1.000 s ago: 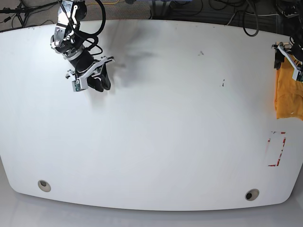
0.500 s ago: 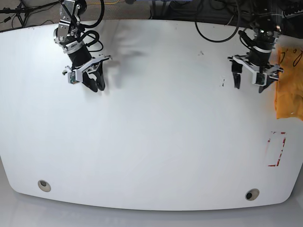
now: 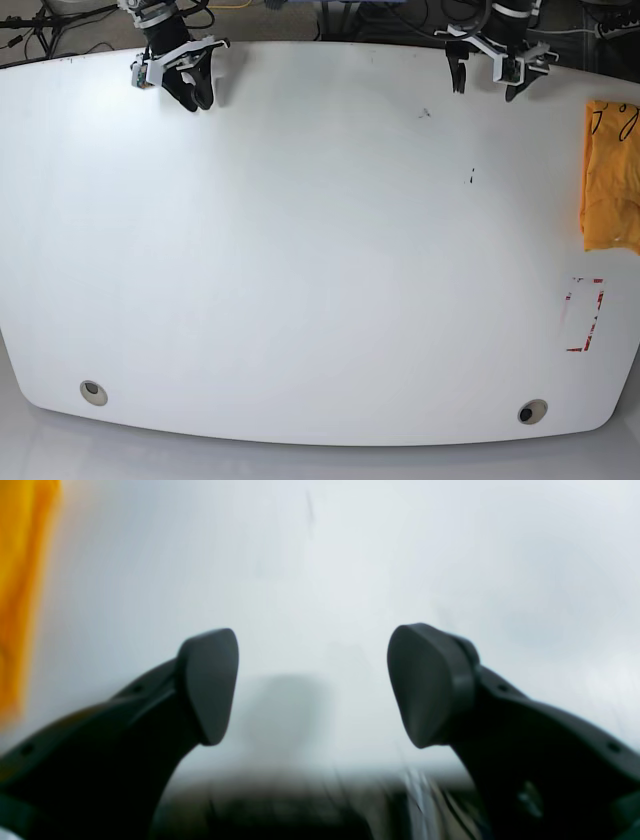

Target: Fold the T-shirt properly

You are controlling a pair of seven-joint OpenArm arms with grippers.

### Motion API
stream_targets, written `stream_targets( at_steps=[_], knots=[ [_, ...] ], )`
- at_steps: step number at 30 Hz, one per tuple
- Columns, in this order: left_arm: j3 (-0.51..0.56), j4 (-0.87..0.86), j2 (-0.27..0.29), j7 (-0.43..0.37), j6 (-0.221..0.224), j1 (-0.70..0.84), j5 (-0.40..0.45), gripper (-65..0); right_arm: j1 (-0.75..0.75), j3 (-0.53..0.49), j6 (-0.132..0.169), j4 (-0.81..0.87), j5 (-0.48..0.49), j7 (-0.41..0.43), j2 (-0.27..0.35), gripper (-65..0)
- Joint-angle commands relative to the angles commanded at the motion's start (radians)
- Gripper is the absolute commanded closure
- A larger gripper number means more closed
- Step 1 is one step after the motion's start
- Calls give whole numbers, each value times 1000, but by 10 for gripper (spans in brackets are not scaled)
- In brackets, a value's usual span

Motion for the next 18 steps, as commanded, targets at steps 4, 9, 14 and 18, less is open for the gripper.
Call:
stream_targets(
  at_steps=[4,9,14,18],
  knots=[
    [15,-2,-2,-14,2,124,0,-419,-112,0,-2,-3,23,46,-6,-140],
    [28,-44,-5,-14,2,199,0,-388,-210,-3,3,-8,31,57,-17,-138],
    [52,-173,-52,-14,0,198,0,-388,-270,0,5,-37,21,61,-46,-138],
    [110,-318,-104,-14,0,144,0,-388,-276,-8,5,-127,20,86,-44,-138]
  ],
)
